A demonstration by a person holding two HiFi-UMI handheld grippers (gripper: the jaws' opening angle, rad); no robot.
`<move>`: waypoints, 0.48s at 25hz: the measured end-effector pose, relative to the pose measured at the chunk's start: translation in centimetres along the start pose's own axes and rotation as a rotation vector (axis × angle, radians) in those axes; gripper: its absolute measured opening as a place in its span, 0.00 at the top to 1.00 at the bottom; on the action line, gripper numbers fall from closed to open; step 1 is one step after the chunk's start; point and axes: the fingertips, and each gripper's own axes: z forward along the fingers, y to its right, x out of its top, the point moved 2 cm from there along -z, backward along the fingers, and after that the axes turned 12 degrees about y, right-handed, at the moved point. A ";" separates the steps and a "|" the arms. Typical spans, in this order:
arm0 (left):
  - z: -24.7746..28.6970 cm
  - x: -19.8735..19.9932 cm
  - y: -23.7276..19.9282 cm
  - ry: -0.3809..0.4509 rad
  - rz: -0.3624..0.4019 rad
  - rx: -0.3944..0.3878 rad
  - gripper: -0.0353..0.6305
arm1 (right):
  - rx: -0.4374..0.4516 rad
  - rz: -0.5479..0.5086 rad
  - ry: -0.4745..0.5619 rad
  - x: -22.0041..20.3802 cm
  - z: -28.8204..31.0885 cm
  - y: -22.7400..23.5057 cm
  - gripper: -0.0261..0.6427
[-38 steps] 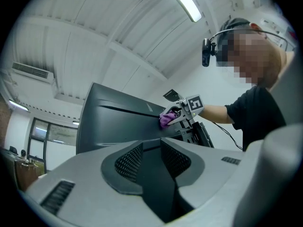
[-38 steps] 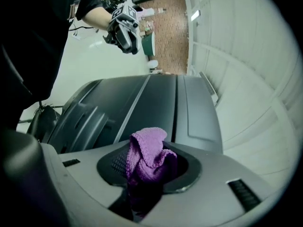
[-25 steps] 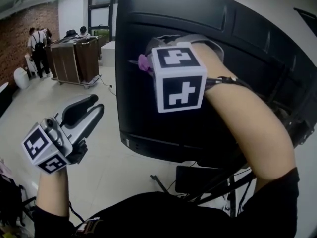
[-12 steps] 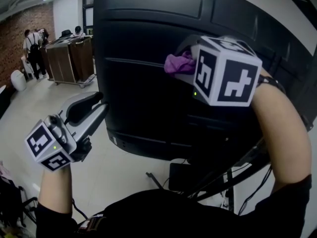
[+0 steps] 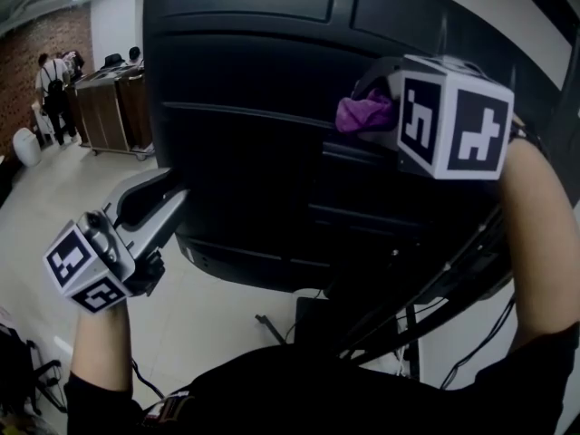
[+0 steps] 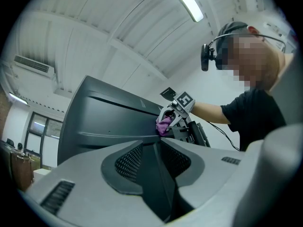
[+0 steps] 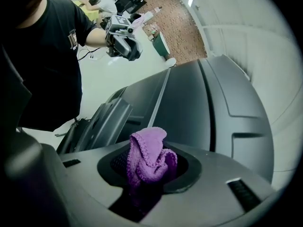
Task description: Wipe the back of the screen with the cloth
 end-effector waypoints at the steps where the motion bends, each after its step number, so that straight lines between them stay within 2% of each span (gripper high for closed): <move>1: 0.0 0.0 0.1 0.001 -0.001 -0.002 0.79 | 0.010 0.001 -0.018 -0.7 -0.4 -0.3 0.78; 5: -0.2 0.0 0.0 0.002 -0.001 -0.007 0.79 | 0.033 0.010 -0.123 -4.3 -2.1 -1.8 0.78; 7: -0.6 0.0 -0.3 -0.003 0.001 -0.006 0.79 | 0.006 0.006 -0.148 -5.5 -3.1 -2.0 0.78; 9: -1.0 -0.1 -0.8 -0.012 0.000 -0.005 0.79 | -0.069 -0.007 -0.105 -4.6 -4.1 -1.3 0.78; 12: -2.0 -0.2 -1.6 -0.033 -0.008 -0.001 0.79 | -0.233 -0.025 0.040 1.3 -4.8 0.0 0.78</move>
